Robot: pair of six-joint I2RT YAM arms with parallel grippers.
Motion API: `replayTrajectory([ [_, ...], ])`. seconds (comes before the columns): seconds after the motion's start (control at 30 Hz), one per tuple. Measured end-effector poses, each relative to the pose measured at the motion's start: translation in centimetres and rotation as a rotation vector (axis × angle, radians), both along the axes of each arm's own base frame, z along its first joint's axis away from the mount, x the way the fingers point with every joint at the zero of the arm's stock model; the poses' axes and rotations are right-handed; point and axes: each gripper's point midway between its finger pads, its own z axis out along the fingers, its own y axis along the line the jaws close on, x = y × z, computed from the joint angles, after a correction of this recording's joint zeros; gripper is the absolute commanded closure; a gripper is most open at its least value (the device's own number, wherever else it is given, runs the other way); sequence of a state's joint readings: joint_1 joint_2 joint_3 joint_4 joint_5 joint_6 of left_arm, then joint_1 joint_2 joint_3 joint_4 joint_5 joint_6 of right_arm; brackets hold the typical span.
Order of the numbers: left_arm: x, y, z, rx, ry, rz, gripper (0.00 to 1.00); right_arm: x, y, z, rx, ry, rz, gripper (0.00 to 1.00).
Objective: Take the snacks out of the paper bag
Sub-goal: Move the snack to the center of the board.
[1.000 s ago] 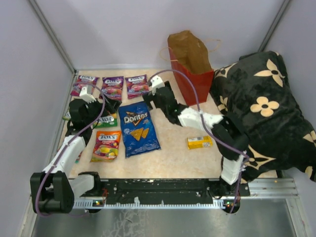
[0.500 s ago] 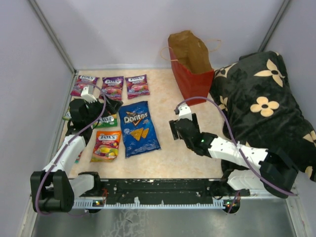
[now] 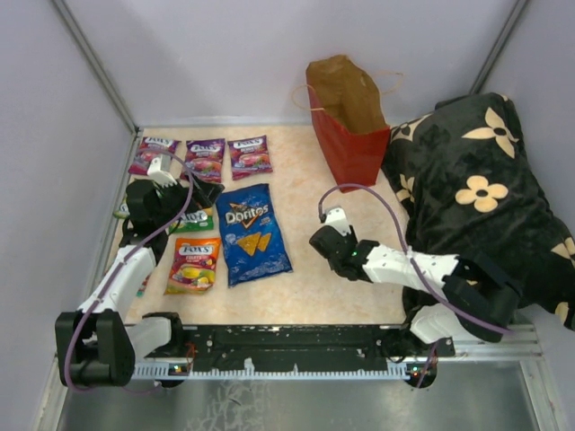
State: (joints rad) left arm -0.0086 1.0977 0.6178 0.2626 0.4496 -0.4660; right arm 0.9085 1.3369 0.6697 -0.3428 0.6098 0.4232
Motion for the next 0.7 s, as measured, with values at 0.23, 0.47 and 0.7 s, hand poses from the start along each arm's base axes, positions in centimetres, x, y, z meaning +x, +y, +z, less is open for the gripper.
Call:
replayTrajectory([
  [0.23, 0.0, 0.0, 0.0, 0.002, -0.003, -0.001, 0.00, -0.3, -0.1, -2.5, -0.077, 0.069, 0.007, 0.78],
  [0.47, -0.1, 0.0, -0.2, 0.007, 0.001, -0.001, 0.00, 0.5, 0.8, -1.8, -0.059, 0.054, 0.008, 1.00],
  [0.7, -0.1, 0.0, -0.2, 0.013, -0.003, -0.003, 0.00, 2.0, 2.6, 0.2, -0.029, 0.011, 0.032, 1.00],
])
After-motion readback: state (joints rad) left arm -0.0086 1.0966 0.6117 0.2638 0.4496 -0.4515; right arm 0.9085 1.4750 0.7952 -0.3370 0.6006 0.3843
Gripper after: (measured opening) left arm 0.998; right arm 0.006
